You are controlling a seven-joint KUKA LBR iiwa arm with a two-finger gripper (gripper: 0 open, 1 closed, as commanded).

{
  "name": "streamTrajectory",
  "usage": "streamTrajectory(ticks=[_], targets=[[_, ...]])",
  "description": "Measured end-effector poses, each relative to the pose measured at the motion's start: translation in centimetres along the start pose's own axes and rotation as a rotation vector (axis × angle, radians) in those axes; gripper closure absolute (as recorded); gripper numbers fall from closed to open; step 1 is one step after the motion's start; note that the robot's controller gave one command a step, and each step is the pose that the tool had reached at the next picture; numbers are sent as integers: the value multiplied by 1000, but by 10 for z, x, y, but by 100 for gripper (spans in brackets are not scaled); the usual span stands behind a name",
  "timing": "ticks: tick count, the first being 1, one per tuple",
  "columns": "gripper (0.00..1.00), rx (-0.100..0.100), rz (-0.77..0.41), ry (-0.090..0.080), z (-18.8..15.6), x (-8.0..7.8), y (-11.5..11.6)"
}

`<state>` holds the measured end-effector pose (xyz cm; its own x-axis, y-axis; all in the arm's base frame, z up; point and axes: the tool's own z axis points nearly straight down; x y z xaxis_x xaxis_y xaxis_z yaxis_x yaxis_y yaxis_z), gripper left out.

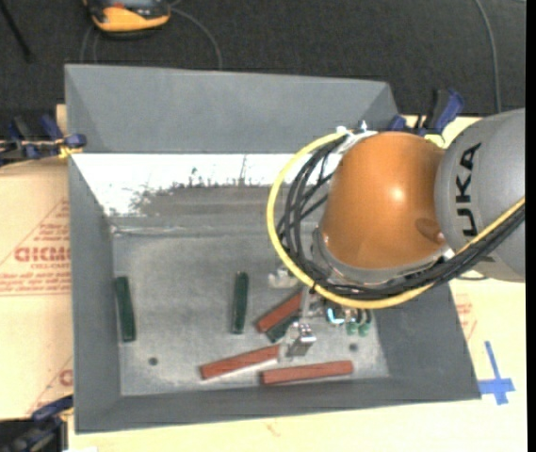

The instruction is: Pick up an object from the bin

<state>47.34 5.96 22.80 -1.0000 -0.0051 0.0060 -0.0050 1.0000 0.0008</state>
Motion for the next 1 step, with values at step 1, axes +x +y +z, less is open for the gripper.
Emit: streamTrajectory(ticks=[1], targets=[[0,-1,2,-9,-4,-2,0]])
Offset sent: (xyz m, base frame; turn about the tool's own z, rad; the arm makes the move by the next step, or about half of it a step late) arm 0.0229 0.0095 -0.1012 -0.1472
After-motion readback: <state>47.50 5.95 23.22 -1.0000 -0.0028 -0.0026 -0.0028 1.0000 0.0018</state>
